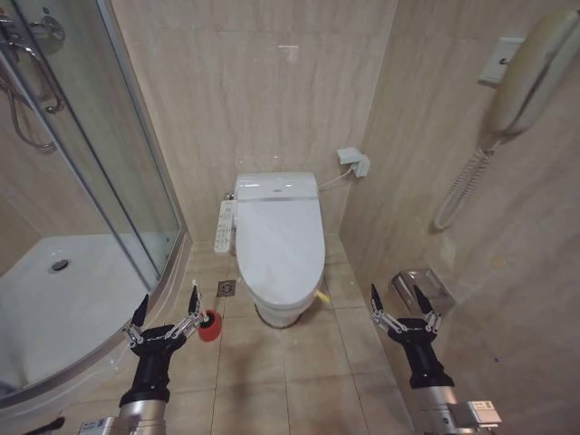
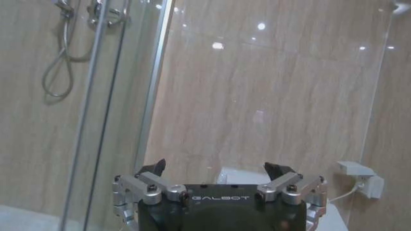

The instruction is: Open the toilet lid, clean the toilet bowl with a toilet brush, close the toilet lid, and flush.

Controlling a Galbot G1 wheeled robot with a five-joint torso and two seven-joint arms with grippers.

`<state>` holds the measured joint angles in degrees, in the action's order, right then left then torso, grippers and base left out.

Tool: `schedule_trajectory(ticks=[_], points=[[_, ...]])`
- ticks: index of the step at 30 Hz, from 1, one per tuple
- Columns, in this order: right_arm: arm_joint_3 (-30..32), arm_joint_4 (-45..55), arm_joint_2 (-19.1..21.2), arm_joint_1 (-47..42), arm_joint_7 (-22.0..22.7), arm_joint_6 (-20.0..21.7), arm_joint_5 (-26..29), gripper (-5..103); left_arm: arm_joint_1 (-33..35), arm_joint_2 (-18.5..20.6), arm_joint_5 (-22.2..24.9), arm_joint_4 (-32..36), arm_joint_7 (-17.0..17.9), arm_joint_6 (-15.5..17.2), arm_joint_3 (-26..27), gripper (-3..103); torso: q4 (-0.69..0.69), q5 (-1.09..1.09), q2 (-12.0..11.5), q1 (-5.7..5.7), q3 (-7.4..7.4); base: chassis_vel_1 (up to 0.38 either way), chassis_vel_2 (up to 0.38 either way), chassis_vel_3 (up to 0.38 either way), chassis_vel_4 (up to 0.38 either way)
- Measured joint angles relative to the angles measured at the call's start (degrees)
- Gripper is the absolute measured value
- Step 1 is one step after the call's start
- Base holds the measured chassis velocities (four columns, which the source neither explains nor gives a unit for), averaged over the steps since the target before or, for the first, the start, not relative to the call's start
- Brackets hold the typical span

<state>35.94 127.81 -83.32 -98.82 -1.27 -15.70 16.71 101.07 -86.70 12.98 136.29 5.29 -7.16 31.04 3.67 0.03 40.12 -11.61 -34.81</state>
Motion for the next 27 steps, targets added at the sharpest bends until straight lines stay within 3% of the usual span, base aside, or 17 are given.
schedule_trajectory(ticks=[17,22,27], points=[[0.1,-0.1,0.2,-0.2,0.6,-1.6,0.2,100,0.8,-0.3,-0.7,-0.3,-0.6,-1.2,0.2,100,0.02,-0.01,0.0,-0.07,-0.02,-0.241,0.253,0.242,-0.257],[-0.2,-0.6,0.2,-0.8,0.8,-2.3,-0.1,100,0.6,-0.3,-0.7,-0.8,-0.6,-1.3,0.0,100,-0.03,-0.01,0.0,-0.04,-0.01,-0.103,0.094,0.019,-0.031],[-1.0,-0.7,-0.3,-1.9,1.7,-2.5,-1.1,100,0.2,-0.3,-0.7,-1.6,-0.7,-1.5,0.0,100,0.04,0.00,0.0,0.03,0.01,0.026,-0.071,-0.022,0.065]])
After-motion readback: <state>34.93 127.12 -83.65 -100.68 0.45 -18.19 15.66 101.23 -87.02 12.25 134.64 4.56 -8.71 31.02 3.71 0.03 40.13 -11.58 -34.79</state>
